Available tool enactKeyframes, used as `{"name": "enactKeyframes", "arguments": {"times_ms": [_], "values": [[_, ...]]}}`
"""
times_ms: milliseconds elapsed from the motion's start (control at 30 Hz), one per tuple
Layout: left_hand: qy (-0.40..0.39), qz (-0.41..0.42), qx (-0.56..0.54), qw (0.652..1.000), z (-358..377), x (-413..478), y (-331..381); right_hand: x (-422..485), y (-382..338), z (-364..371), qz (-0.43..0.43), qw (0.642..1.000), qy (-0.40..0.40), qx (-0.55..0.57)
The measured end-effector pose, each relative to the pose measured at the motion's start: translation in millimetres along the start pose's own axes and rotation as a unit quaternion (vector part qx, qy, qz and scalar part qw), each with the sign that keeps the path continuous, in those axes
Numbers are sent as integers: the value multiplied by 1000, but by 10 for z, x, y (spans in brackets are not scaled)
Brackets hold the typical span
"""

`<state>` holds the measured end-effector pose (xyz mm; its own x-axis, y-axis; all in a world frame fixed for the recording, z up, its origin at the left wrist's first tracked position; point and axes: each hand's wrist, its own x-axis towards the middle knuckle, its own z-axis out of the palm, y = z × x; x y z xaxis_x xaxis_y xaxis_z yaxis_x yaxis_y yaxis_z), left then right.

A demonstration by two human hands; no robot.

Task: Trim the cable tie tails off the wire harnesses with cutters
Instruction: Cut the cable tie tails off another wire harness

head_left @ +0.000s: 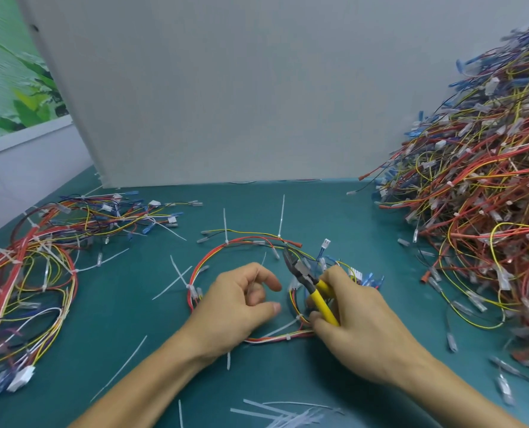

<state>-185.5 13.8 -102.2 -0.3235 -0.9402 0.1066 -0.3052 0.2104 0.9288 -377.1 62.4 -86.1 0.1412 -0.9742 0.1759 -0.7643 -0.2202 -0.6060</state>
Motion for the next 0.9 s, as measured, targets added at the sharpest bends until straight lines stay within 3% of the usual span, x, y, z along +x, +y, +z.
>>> {"name": "enactKeyframes", "arguments": {"times_ms": [267, 600, 900], "values": [[-38, 78, 183, 979, 65, -40, 63, 8, -12, 6, 43, 999, -11, -9], [-20, 116, 226, 967, 178, -71, 61, -1, 28, 13, 27, 1000, -8, -1], [-60, 127, 265, 954, 189, -86, 97, 9, 48, 44, 4, 1000, -17, -6]]}}
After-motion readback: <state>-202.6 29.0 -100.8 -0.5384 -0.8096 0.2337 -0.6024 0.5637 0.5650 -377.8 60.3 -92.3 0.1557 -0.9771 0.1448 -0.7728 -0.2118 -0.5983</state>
